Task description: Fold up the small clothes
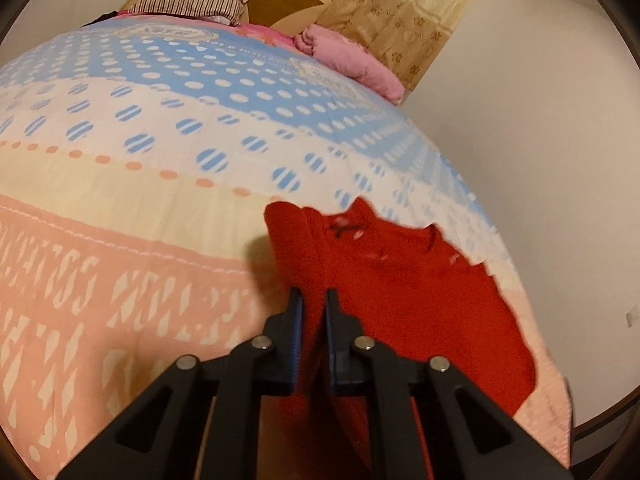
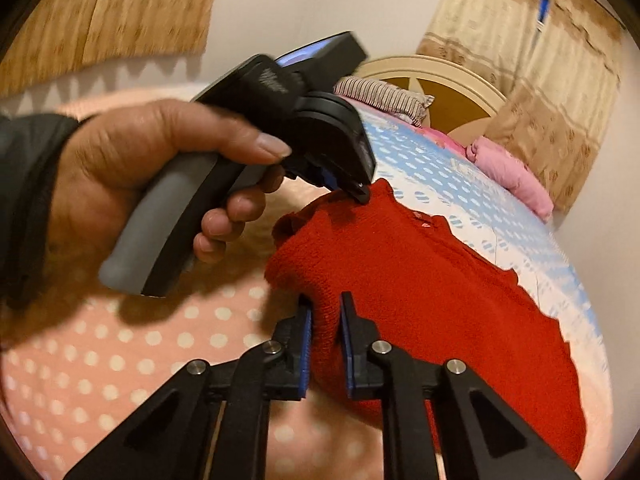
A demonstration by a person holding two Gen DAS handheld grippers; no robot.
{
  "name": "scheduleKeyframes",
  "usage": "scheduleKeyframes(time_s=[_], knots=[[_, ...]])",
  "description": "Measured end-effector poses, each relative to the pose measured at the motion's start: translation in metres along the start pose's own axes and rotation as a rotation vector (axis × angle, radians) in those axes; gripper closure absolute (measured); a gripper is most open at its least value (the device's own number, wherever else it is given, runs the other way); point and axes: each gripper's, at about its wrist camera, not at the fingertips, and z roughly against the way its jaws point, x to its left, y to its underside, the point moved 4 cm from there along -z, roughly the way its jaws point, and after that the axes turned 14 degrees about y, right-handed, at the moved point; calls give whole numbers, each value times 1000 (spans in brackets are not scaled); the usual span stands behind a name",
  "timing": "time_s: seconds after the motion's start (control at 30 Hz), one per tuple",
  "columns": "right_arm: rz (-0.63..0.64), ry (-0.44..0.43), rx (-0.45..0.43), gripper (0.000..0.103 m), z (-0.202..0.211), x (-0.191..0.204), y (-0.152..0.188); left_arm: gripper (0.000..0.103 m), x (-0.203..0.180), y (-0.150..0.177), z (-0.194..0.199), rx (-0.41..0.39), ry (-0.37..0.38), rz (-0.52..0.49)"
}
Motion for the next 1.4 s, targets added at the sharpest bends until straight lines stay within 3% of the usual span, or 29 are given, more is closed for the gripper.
scheduleKeyframes(time_s=[0.27, 0.67, 1.2, 1.3, 1.4], knots=[[-166, -14, -45, 95, 21, -49, -1, 93, -41, -14, -6, -10, 37, -42], [-314, 20, -75, 97, 41, -105, 18, 93, -93, -26, -36, -9, 91, -78], [-488, 106, -63, 103, 57, -170, 59, 94, -155, -13, -112, 97, 132, -159], [-532, 49, 6, 103, 47, -181, 73, 94, -160, -5, -121, 123, 122, -184], [-633, -15, 9, 102, 45, -190, 84, 94, -160, -2, -125, 134, 119, -182]])
